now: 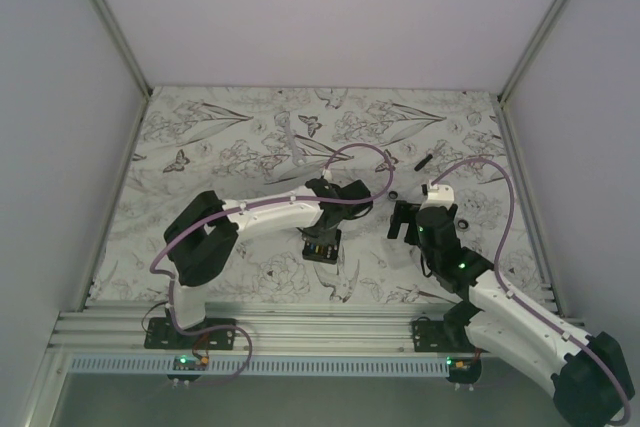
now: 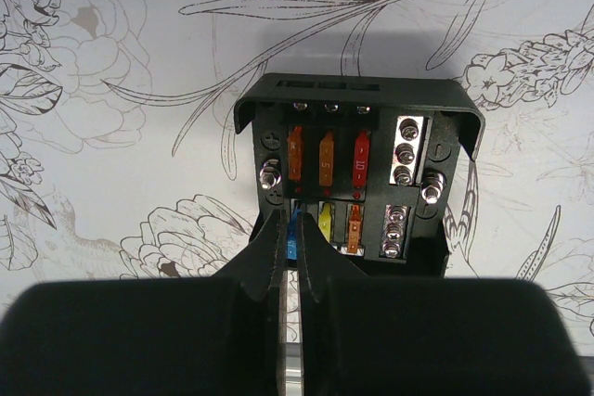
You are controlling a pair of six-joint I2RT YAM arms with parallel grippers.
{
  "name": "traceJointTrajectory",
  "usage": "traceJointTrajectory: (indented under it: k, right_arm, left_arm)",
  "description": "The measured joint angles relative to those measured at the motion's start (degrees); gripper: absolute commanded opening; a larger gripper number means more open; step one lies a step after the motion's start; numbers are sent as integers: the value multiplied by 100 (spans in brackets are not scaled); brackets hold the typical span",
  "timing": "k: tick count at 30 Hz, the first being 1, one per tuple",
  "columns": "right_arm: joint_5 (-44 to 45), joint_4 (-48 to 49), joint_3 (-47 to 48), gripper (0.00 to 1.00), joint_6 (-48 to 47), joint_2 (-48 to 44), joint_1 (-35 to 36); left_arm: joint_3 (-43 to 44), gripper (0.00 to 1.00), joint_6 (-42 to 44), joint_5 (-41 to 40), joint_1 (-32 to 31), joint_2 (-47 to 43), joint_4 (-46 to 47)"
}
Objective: Snap on the fuse box
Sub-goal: Install the fuse at the fuse box base.
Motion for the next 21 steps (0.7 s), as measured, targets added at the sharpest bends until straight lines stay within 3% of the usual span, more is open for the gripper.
traceJointTrajectory:
  k: [21]
  right_arm:
    - [-2,0,0,99,-2,0,0]
  left_arm:
    - [0,0,68,2,0,15,-24]
